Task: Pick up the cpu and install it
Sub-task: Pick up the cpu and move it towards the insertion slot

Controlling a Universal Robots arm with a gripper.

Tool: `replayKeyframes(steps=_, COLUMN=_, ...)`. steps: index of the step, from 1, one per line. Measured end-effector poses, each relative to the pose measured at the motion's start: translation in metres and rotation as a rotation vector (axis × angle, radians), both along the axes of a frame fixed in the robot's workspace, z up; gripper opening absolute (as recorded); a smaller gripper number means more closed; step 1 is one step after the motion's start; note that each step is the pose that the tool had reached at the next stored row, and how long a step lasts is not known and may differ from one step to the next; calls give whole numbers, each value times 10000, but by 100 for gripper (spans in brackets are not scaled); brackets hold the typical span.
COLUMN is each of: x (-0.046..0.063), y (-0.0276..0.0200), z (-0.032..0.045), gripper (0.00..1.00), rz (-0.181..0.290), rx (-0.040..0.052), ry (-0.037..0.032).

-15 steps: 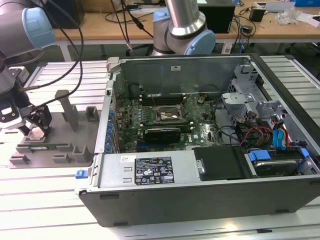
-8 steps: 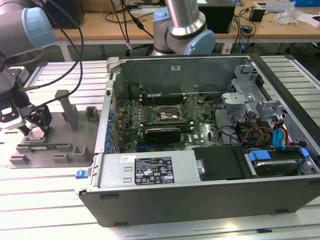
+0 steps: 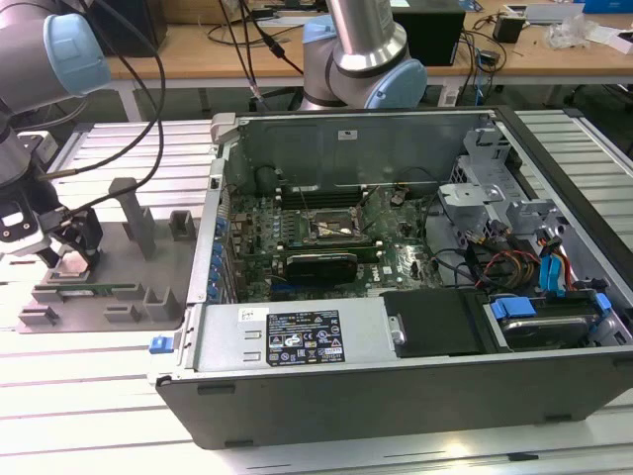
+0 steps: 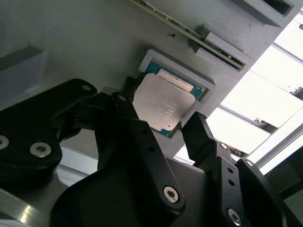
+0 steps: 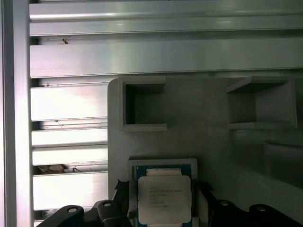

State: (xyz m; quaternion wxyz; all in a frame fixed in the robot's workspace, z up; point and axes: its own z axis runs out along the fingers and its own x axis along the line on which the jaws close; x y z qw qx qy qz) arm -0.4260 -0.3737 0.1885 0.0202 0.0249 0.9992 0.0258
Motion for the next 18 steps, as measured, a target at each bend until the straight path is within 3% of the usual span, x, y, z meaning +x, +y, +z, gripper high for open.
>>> replayKeyframes(steps=8, x=15, y=0, z=-3, gripper=66, rz=1, rx=-2, ry=3)
replayKeyframes(steps=10, x=17, y=0, z=-6, gripper=66, rz=2, rx=-1, ry=81)
replayKeyframes(steps=18, x=17, y=0, z=-6, gripper=66, rz=1, rx=-1, ry=85)
